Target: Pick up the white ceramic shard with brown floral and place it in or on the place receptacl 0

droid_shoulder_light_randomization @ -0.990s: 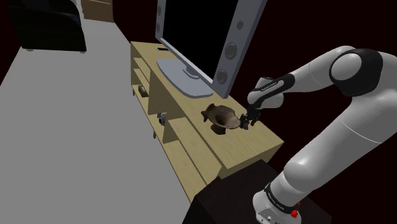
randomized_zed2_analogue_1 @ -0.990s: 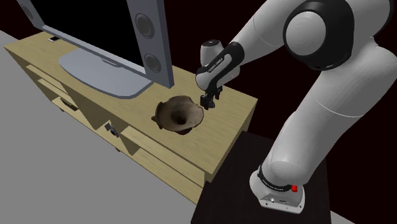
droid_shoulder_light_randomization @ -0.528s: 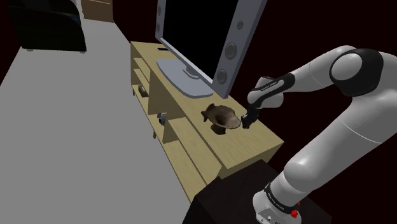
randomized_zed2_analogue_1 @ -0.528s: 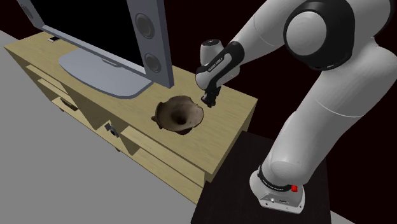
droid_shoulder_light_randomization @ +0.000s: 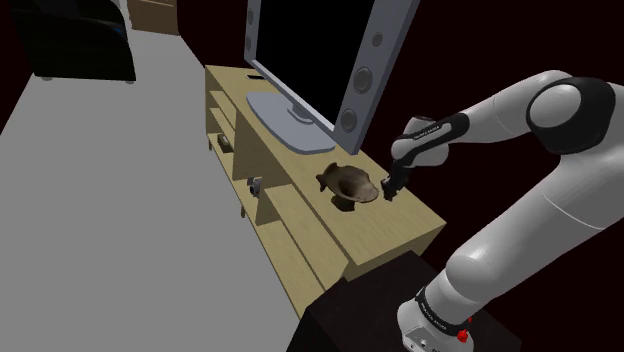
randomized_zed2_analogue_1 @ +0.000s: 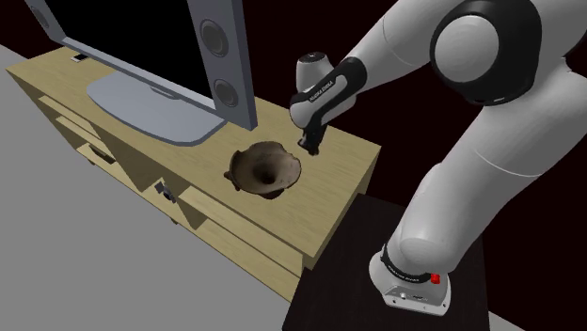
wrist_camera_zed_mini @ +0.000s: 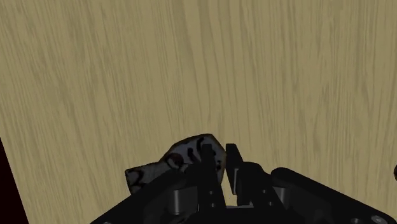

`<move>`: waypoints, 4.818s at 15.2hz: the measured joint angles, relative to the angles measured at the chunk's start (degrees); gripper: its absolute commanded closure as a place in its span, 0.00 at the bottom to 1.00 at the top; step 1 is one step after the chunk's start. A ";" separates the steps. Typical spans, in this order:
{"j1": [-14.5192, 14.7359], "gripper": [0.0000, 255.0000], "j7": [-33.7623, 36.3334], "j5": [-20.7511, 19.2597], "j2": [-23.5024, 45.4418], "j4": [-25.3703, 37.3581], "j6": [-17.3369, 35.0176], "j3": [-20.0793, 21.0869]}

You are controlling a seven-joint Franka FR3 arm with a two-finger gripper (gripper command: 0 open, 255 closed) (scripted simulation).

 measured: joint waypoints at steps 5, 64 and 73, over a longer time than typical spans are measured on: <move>-0.25 1.00 0.91 -1.40 -3.60 0.92 -4.54 0.35; 8.94 1.00 23.69 4.06 -12.98 11.37 -26.21 19.22; 8.95 1.00 23.83 4.03 -11.99 9.52 -23.33 19.18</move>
